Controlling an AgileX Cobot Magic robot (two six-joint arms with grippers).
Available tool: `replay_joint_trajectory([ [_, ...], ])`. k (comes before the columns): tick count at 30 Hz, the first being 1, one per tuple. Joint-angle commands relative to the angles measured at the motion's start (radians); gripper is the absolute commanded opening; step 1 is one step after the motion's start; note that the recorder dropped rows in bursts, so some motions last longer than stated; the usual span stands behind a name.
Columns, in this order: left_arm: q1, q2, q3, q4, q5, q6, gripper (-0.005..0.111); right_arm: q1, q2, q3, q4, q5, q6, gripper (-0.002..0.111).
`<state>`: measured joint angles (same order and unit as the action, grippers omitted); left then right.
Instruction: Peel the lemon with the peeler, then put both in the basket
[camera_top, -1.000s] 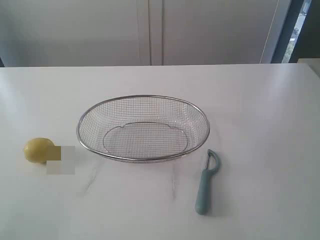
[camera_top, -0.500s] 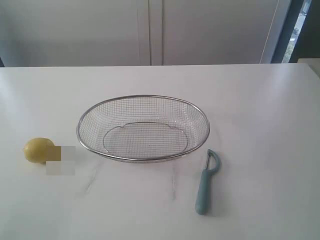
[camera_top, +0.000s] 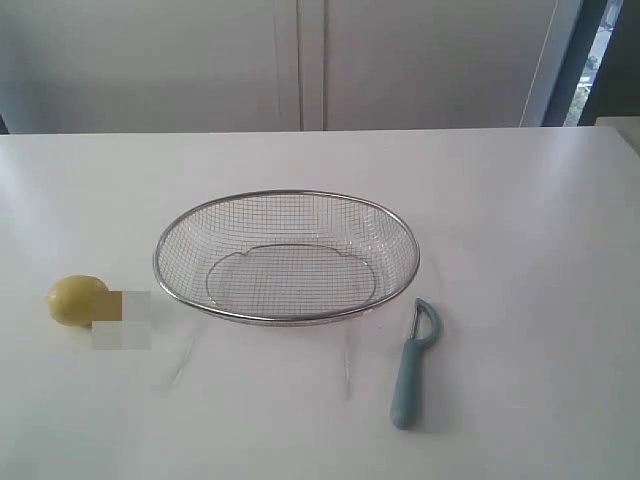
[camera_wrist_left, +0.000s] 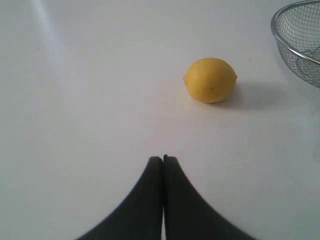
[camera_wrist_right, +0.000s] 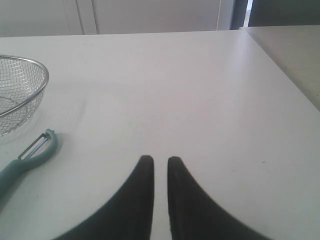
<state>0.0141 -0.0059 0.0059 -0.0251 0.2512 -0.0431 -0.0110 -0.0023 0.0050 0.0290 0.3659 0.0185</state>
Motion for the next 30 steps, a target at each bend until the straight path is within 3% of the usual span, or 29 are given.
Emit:
replay_joint_trajectory([
  [1, -0.006, 0.006, -0.006, -0.004, 0.005, -0.003, 0.000, -0.001, 0.002, -0.005, 0.003, -0.011, 0.004, 0.011],
  [15, -0.006, 0.006, -0.006, -0.004, 0.005, -0.003, 0.000, -0.001, 0.002, -0.005, 0.002, -0.072, 0.004, 0.011],
  [30, -0.006, 0.006, -0.006, -0.004, 0.005, -0.003, 0.000, -0.001, 0.002, -0.005, 0.002, -0.457, 0.004, 0.011],
])
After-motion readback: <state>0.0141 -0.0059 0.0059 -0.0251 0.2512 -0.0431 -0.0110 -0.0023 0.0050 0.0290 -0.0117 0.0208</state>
